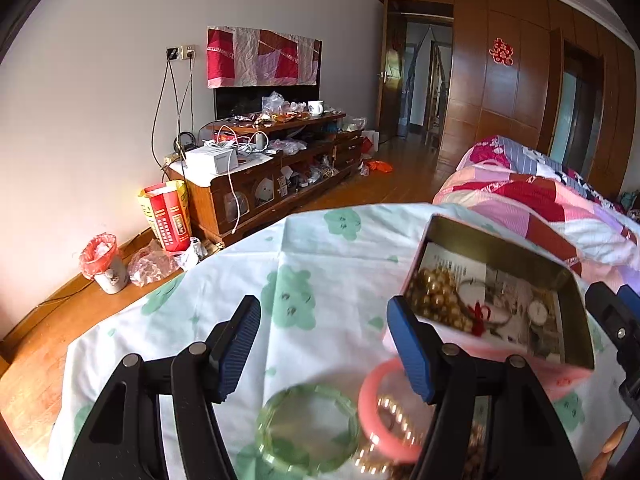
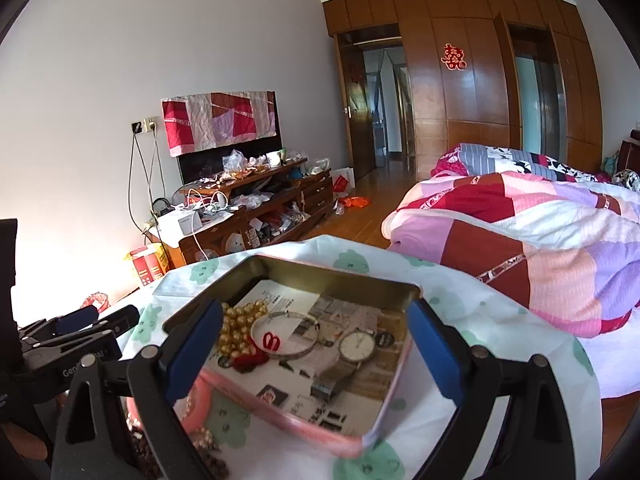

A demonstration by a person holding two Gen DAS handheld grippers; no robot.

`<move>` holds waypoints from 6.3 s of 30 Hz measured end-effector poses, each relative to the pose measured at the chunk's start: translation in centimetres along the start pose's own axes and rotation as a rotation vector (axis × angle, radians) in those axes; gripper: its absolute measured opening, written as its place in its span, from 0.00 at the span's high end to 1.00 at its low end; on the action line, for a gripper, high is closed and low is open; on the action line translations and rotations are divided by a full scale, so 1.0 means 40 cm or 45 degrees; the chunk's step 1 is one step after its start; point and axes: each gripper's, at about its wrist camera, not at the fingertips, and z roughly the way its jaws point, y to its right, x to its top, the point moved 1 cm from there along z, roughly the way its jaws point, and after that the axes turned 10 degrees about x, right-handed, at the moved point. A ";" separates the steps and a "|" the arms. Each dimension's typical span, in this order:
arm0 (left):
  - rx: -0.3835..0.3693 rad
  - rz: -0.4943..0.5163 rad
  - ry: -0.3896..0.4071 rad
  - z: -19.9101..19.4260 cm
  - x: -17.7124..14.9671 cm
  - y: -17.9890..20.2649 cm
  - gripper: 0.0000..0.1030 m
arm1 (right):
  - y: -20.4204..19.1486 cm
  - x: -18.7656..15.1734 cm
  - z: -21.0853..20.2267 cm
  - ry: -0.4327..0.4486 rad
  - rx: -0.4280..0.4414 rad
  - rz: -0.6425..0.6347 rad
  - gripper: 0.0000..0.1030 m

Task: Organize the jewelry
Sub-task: 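Withdraw both tools from the tin toward the remaining jewelry, then grasp the dark stone bead bracelet with the right tool and lift it, then grasp the brown wooden bead strand with the left tool while the right tool holds the bracelet, then carry the wooden beads and bracelet over the pink tin and open both tools, then withdraw both open tools from the tin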

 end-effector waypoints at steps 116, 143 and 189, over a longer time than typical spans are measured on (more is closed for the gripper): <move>-0.602 0.038 0.034 -0.175 -0.029 0.018 0.73 | -0.010 -0.025 -0.157 -0.118 0.191 0.166 0.81; -0.375 0.135 -0.127 0.115 0.054 0.242 0.73 | 0.077 0.041 0.155 -0.170 0.016 0.252 0.81; -0.212 0.134 -0.001 0.069 0.060 0.229 0.29 | 0.099 0.051 0.085 0.068 -0.081 0.272 0.16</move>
